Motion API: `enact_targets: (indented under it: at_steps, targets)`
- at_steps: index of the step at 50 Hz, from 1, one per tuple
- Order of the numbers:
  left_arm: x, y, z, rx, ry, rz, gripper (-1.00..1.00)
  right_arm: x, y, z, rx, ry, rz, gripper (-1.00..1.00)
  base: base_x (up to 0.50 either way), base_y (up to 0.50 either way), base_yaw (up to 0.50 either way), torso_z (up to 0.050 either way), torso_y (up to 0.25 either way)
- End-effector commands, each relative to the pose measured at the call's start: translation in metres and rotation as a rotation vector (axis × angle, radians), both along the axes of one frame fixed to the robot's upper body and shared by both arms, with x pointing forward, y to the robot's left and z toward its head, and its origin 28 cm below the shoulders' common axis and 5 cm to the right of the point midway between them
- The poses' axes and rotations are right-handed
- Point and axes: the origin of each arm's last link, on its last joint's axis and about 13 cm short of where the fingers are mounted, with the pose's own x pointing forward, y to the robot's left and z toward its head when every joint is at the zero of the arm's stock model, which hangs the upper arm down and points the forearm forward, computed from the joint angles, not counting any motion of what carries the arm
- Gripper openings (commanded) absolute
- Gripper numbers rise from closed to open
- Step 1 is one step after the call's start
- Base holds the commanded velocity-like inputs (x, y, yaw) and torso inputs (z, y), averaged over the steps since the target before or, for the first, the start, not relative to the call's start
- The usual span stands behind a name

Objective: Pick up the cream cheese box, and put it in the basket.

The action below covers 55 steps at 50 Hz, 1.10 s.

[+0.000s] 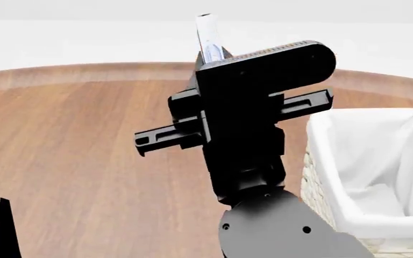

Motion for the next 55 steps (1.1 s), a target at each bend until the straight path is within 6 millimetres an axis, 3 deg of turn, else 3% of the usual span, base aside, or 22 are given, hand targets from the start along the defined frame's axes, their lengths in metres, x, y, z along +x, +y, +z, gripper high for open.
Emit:
enact_targets:
  at_steps: [1, 15, 33, 43, 55]
  targets:
    - [0.0, 0.0, 0.0, 0.004, -0.006, 0.004, 1.0, -0.017, -0.013, 0.034, -0.015, -0.112, -0.02, -1.0, 0.0, 0.0, 0.0, 0.0, 0.0]
    - [0.0, 0.0, 0.0, 0.003, -0.014, 0.009, 1.0, -0.016, -0.05, 0.04, -0.022, -0.115, -0.103, -1.0, 0.0, 0.0, 0.0, 0.0, 0.0]
    - [0.001, 0.002, 0.001, -0.008, -0.018, 0.017, 1.0, 0.027, -0.107, 0.035, -0.049, 0.024, -0.243, -1.0, 0.0, 0.0, 0.0, 0.0, 0.0]
    - [0.003, 0.002, 0.0, -0.007, -0.014, 0.02, 1.0, 0.048, -0.135, 0.014, -0.086, 0.17, -0.297, -1.0, 0.0, 0.0, 0.0, 0.0, 0.0]
    - [0.003, 0.004, 0.002, -0.01, -0.017, 0.022, 1.0, 0.057, -0.163, 0.028, -0.118, 0.313, -0.299, -1.0, 0.0, 0.0, 0.0, 0.0, 0.0]
